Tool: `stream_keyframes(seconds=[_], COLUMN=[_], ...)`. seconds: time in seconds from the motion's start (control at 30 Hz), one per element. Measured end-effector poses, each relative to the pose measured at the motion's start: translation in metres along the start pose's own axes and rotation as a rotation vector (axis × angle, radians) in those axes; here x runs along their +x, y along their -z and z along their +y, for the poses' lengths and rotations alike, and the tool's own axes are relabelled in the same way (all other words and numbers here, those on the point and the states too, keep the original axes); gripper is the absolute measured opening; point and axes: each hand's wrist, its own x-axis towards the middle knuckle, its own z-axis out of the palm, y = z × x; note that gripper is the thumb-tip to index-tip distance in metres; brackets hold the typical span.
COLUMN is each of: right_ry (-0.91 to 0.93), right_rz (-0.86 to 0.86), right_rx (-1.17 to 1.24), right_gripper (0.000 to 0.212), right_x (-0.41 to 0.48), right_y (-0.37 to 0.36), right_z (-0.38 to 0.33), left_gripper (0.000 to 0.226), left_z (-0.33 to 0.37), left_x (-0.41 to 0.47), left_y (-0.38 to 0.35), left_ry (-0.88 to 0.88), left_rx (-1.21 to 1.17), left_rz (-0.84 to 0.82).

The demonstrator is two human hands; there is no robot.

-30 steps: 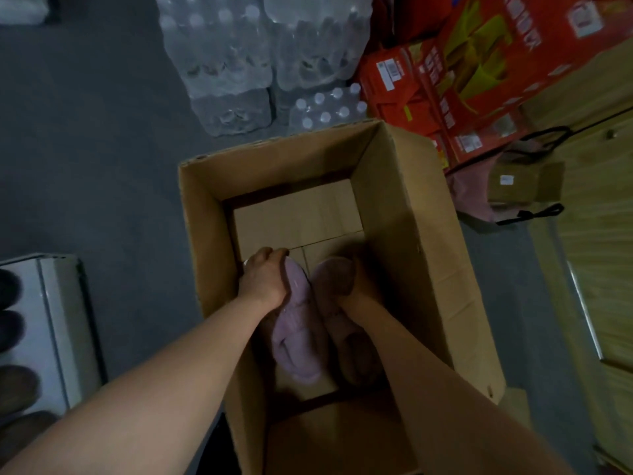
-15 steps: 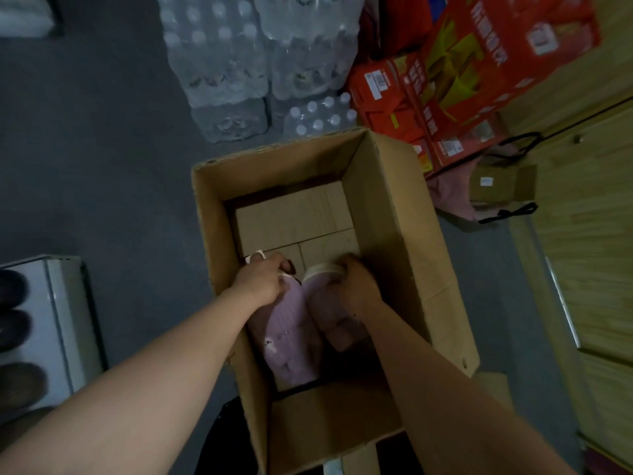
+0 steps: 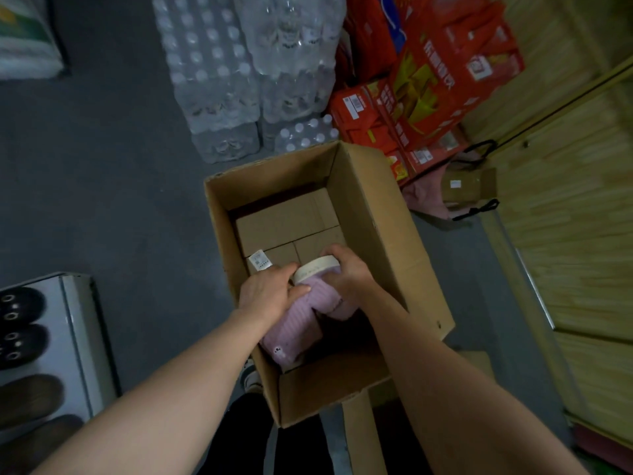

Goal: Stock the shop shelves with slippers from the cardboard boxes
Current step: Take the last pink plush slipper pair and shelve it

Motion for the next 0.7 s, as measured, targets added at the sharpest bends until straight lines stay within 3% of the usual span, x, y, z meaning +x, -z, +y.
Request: stream_keyframes(seconds=[0.07,0.2,0.33,0.5,0.7], right_ry=[-0.005,-0.033,-0.106,-0.185,-0.35], right_rz=[0.049,0.206,0.235,0.281,0.413], right_rx=[0.049,0.163,0.192,0.249,0.386], right_gripper=[0.04,0.062,0.059,0.057,0.092], right_x=[-0.003,-0.018,-0.037,-0.067,-0.09], right_y=[-0.001,-0.002,-0.007,-0.004,0.004], right_z=[-0.001,-0.008,-0.009,-0.015,-0.052], left_gripper=[0.037,0.034,0.032,0.035,0.046], left_z=[0.004,0.013,0.024,0.029,0.04], left_x=[0.002,0.001,-0.01,-0.027,-0.05], left_y=[-0.001,0.006,0.027,0.048,0.067], left_ry=[-0.017,0.056,0.279,0.584,0.745], left_rx=[-0.024,-0.114,-0.31,-0.758,-1.042], left_rz=[0.019,0.03,0.113,0.212,0.394])
